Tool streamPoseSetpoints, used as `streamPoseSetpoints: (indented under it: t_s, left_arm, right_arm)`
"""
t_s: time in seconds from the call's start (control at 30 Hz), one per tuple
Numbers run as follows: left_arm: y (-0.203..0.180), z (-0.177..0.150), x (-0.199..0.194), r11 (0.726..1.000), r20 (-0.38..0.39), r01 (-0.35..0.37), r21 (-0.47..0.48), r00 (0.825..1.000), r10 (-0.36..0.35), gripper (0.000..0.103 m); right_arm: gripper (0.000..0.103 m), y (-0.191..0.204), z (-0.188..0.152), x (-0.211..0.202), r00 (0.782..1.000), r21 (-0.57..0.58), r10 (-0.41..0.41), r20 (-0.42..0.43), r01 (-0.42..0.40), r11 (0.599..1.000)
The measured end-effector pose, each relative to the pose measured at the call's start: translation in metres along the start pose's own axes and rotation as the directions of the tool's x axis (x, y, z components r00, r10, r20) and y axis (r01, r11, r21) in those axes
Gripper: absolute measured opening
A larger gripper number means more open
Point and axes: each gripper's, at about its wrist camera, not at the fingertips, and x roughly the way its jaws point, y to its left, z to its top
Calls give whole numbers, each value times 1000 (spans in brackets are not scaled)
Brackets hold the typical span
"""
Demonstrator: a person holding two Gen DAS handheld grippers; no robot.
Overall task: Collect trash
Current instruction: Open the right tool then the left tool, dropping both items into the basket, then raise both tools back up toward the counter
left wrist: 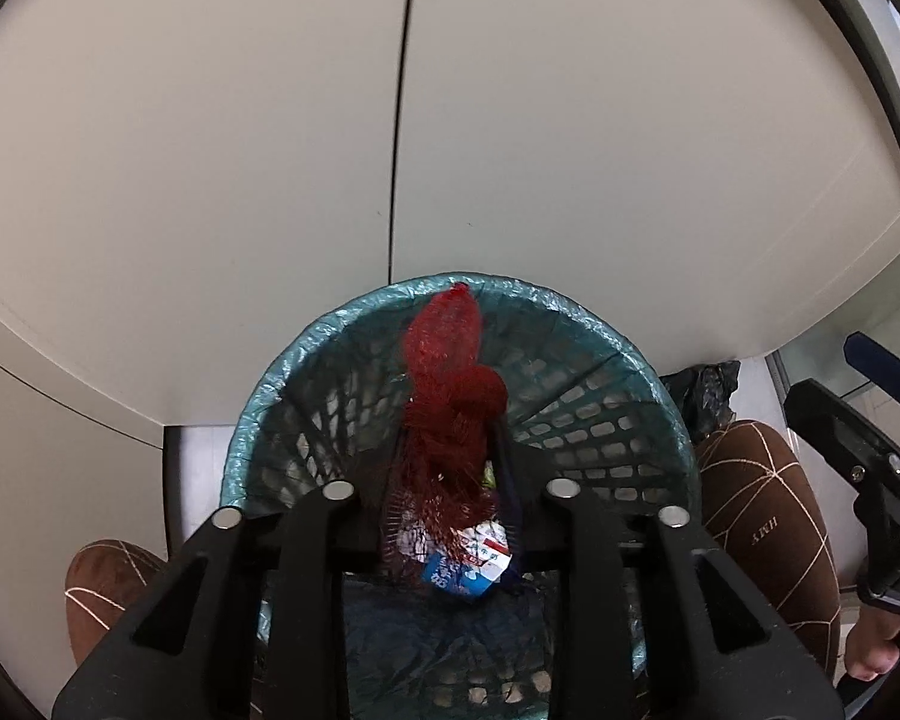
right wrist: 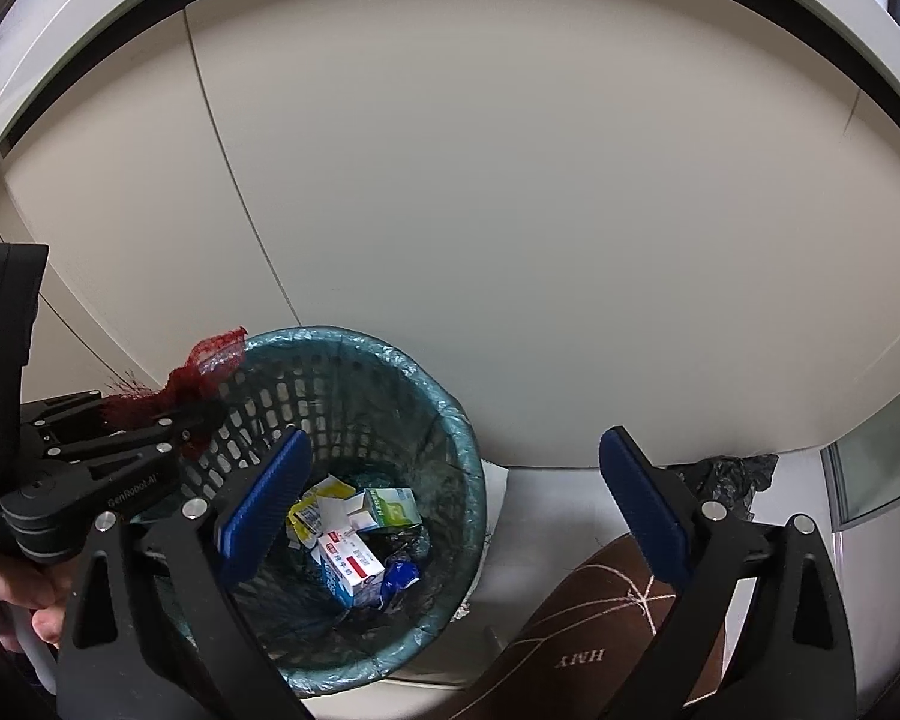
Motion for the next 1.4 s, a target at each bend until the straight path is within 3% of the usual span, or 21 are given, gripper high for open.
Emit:
streamPoseSetpoints:
  t_s: [0.57,0.83,1.2,1.4]
  left_arm:
    - [5,2,-21,999,62,-44,-6,997,44,82]
    - [3,6,-46,999,124,-52,-9,991,52,96]
    - [6,41,-137,997,257,-69,-40,963,77,97]
    - [4,65,-194,993,339,-110,-48,933,119,97]
  right_arm:
    - [93,6,2,-5,1000,-4,6,6,-6,1000]
    - [93,6,10,-19,999,0,9,33,-9,1000]
    - [93,-1,59,-93,982,7,30,185,-32,999]
    - [93,-1,96,-139,964,14,28,265,-32,999]
